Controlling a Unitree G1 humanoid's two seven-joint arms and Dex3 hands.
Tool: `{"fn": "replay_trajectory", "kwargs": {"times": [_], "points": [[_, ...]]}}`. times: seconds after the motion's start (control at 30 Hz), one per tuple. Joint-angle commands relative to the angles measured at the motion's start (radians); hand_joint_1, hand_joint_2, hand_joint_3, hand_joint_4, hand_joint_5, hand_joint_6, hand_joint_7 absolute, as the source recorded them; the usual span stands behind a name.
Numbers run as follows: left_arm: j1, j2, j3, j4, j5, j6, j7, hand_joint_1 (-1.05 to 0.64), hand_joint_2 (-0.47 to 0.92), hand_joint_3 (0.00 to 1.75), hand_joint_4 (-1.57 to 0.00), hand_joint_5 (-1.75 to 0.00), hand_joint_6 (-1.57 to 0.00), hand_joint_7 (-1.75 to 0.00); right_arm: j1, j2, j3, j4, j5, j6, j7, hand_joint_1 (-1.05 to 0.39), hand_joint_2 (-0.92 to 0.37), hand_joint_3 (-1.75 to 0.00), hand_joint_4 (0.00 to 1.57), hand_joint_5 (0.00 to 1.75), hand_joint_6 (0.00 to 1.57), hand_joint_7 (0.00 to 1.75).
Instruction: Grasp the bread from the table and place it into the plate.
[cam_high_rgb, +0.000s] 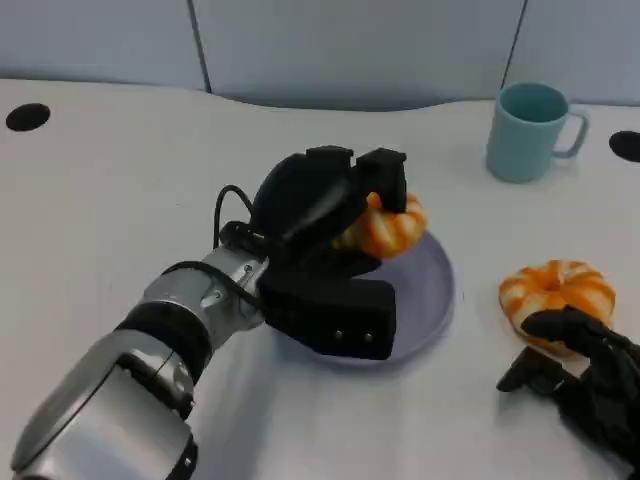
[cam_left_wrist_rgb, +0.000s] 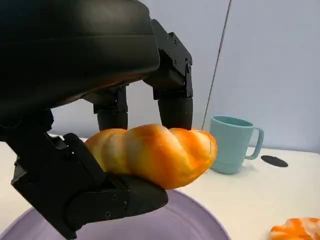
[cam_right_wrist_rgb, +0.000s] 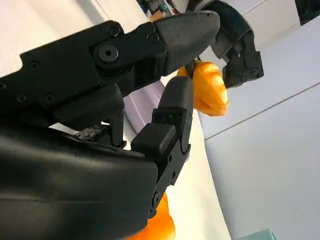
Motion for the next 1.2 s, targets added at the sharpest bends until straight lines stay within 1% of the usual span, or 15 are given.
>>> {"fn": "replay_trajectory", "kwargs": {"times": [0.03,0.17,0.23,0.37,0.4,0.47,0.53,0.6,0.67,0.73,0.83,0.87,0.93,1.03,1.2], "points": [[-0.026,0.013,-0.003,0.008,0.000,0.005,-0.003,-0.18,0.37,1.22,-0.95,-1.75,-0.75,-1.75,0.032,-0.004,-0.001,0.026,-0.011,0.022,-0.013,-0.42,-0.92,-0.09,0.74,1.18,0.82,0.69],[-0.034,-0.003,-0.013,0.024,-0.007,0.017,-0.123,-0.21,0.40,1.23,-0.96,-1.75,-0.78,-1.70,0.034,0.004,0.004,0.007,-0.011,0.024,-0.009,-0.41,-0.92,-0.10,0.74,1.19,0.83,0.69],[-0.041,-0.012,-0.015,0.031,-0.010,0.049,-0.202,-0.20,0.41,1.16,-0.94,-1.75,-0.79,-1.61,0.039,0.004,0.008,-0.009,-0.012,0.032,-0.010,-0.42,-0.92,-0.10,0.74,1.20,0.83,0.69],[-0.041,-0.016,-0.012,0.025,-0.011,0.071,-0.243,-0.18,0.42,1.10,-0.92,-1.75,-0.81,-1.56,0.046,0.004,0.012,-0.024,-0.012,0.039,-0.011,-0.42,-0.92,-0.11,0.72,1.21,0.82,0.69],[-0.044,-0.015,-0.012,0.026,-0.013,0.072,-0.272,-0.19,0.43,1.06,-0.91,-1.75,-0.81,-1.52,0.049,0.005,0.012,-0.031,-0.010,0.045,-0.012,-0.42,-0.92,-0.11,0.72,1.21,0.82,0.69],[-0.050,-0.013,-0.012,0.028,-0.017,0.069,-0.325,-0.21,0.55,0.84,-0.87,-1.75,-0.85,-1.34,0.054,0.007,0.012,-0.043,-0.008,0.057,-0.019,-0.42,-0.92,-0.11,0.72,1.22,0.83,0.69],[-0.056,-0.015,0.009,0.031,-0.046,0.082,-0.419,-0.24,0.64,0.68,-0.86,-1.42,-0.95,-0.90,0.058,0.011,0.011,-0.054,-0.003,0.065,-0.015,-0.42,-0.92,-0.09,0.72,1.23,0.83,0.69],[-0.061,-0.015,0.025,0.031,-0.070,0.100,-0.503,-0.31,0.84,0.28,-0.83,-0.79,-0.91,-0.25,0.058,0.011,0.011,-0.059,0.003,0.078,-0.006,-0.42,-0.92,-0.09,0.72,1.24,0.83,0.69],[-0.068,-0.012,0.018,0.028,-0.066,0.120,-0.549,-0.38,0.90,0.15,-0.73,-0.51,-0.80,-0.07,0.060,0.010,0.013,-0.059,-0.001,0.069,-0.004,-0.41,-0.92,-0.10,0.72,1.25,0.83,0.69],[-0.071,-0.010,0.014,0.024,-0.062,0.132,-0.572,-0.46,0.92,0.13,-0.60,-0.36,-0.68,-0.01,0.061,0.009,0.014,-0.059,-0.004,0.065,-0.006,-0.42,-0.92,-0.10,0.71,1.26,0.82,0.70],[-0.078,-0.006,0.016,0.022,-0.066,0.142,-0.609,-0.48,0.92,0.13,-0.58,-0.32,-0.65,0.00,0.062,0.009,0.014,-0.063,-0.003,0.071,-0.012,-0.42,-0.92,-0.10,0.71,1.27,0.82,0.70],[-0.084,-0.003,0.016,0.022,-0.068,0.146,-0.633,-0.70,0.92,0.24,-0.38,-0.21,-0.44,0.00,0.063,0.009,0.014,-0.065,-0.003,0.075,-0.017,-0.42,-0.92,-0.10,0.71,1.27,0.82,0.70],[-0.089,0.008,0.018,0.015,-0.072,0.140,-0.653,-0.88,0.92,0.34,-0.21,-0.12,-0.28,0.00,0.064,0.009,0.016,-0.068,-0.007,0.076,-0.029,-0.43,-0.92,-0.09,0.71,1.27,0.82,0.71],[-0.087,0.020,0.029,0.004,-0.085,0.122,-0.651,-0.96,0.92,0.42,-0.13,-0.09,-0.21,0.00,0.062,0.006,0.016,-0.069,-0.002,0.091,-0.030,-0.42,-0.92,-0.08,0.70,1.27,0.82,0.71],[-0.076,0.033,0.063,-0.007,-0.128,0.088,-0.654,-0.98,0.92,0.45,-0.10,-0.08,-0.20,0.00,0.060,0.003,0.016,-0.067,-0.002,0.090,-0.024,-0.42,-0.92,-0.08,0.70,1.27,0.81,0.72]]}}
